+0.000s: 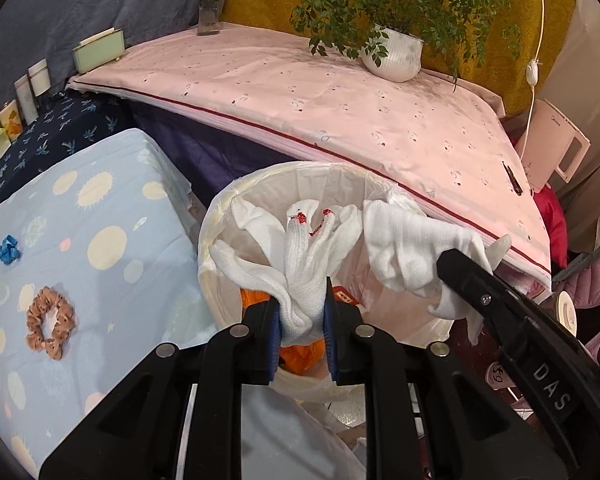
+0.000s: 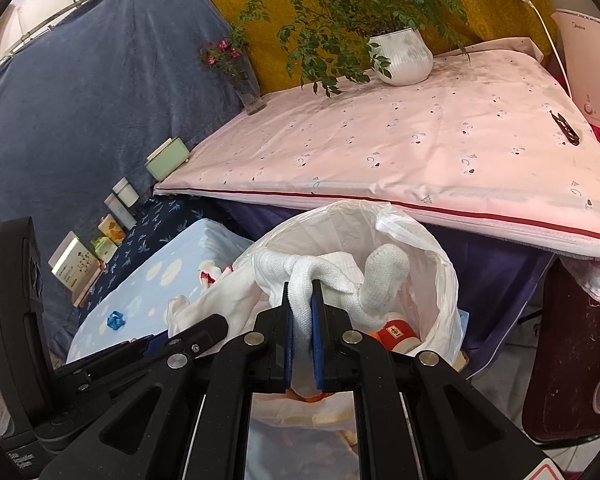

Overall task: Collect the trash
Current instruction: 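Open both tools over the bin to drop tissue and sock, then move both open tools back over the scrunchie and blue glove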

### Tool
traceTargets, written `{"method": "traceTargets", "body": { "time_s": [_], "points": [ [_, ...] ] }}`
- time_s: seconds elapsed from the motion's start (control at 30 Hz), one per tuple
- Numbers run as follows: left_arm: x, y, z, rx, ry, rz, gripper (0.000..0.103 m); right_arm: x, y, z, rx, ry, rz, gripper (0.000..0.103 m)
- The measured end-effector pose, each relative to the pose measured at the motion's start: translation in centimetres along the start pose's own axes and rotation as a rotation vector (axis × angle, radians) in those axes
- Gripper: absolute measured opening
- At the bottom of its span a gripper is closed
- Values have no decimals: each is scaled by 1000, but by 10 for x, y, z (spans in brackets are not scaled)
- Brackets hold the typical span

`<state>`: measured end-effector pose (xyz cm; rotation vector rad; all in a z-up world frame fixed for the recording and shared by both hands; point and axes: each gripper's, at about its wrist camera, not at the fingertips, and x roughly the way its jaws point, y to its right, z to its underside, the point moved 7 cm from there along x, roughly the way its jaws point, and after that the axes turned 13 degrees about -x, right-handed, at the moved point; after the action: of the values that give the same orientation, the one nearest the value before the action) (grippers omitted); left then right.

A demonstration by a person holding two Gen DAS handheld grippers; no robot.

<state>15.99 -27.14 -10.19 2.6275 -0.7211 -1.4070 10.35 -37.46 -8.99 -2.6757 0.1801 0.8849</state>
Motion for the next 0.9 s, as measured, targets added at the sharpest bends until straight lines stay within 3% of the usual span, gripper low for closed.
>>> {"method": "traceTargets", "body": {
  "time_s": [0.03, 0.1, 0.17, 0.33, 0.47, 0.9],
  "points": [
    [2, -1, -1, -3, 3, -1, 20, 1, 0, -1, -2, 0, 1, 9],
    [3, -5, -4, -20, 15, -7, 34, 4, -1, -3, -7, -1, 3, 11],
    [3, -9, -6, -39, 29, -15, 58, 6, -1, -4, -9, 0, 10, 14],
    [2, -20, -9, -53, 43, -40, 60, 9, -5, -4, -17, -4, 9, 16],
    [-1, -31, -8, -74, 47, -56, 62, 8, -9, -6, -24, 1, 10, 25],
    [-26, -64, -2, -120, 80, -92, 67, -5, -41, -6, -78, 12, 1, 41]
  ]
}}
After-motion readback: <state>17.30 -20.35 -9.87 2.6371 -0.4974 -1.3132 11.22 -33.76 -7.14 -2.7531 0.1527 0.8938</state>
